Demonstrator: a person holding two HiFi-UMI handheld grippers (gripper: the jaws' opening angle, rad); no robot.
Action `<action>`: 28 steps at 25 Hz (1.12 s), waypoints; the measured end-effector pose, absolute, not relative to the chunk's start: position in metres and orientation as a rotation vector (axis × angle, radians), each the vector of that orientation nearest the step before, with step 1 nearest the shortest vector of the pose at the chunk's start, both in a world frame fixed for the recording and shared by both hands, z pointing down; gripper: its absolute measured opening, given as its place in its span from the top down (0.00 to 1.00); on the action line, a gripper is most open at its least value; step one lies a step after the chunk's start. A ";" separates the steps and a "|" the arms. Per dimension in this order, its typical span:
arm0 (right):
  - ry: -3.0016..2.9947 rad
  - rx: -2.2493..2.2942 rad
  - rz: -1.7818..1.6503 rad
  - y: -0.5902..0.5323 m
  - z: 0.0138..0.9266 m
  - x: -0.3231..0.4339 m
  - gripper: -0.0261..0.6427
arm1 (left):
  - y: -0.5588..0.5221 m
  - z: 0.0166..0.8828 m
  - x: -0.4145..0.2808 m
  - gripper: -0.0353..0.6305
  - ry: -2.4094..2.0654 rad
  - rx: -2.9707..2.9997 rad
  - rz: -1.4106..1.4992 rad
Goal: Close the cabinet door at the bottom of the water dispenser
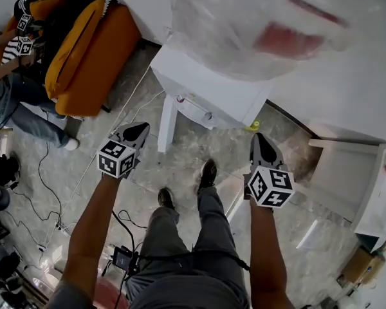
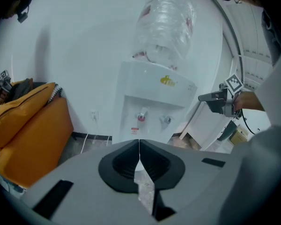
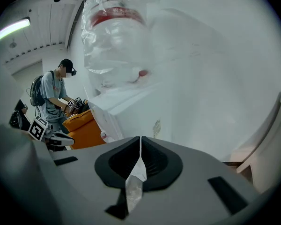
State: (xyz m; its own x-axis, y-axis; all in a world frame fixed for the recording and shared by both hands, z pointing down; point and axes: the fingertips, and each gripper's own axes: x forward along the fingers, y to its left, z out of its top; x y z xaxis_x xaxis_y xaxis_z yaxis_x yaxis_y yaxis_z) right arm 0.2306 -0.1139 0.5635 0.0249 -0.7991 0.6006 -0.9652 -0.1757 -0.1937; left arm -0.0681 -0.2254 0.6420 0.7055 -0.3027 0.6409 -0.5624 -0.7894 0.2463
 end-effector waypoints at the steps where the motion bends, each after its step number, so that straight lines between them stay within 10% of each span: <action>1: -1.812 2.034 0.897 -0.112 0.572 0.229 0.93 | -0.225 0.652 -0.071 0.92 -0.668 2.471 0.836; 22: -1.738 2.017 0.982 -0.089 0.690 0.224 0.93 | -0.209 0.853 -0.092 0.91 -0.615 2.236 0.996; 28: -1.721 2.009 0.988 -0.084 0.709 0.225 0.93 | -0.202 0.897 -0.098 0.77 -0.630 2.145 1.003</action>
State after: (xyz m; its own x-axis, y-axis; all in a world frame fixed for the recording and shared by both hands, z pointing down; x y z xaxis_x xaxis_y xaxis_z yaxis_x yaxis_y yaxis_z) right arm 0.2251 -0.0836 0.7088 0.0369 -0.7361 0.6759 -0.9549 -0.2253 -0.1932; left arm -0.0979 -0.2021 0.8966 0.5865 -0.1377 0.7981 -0.6594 -0.6534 0.3718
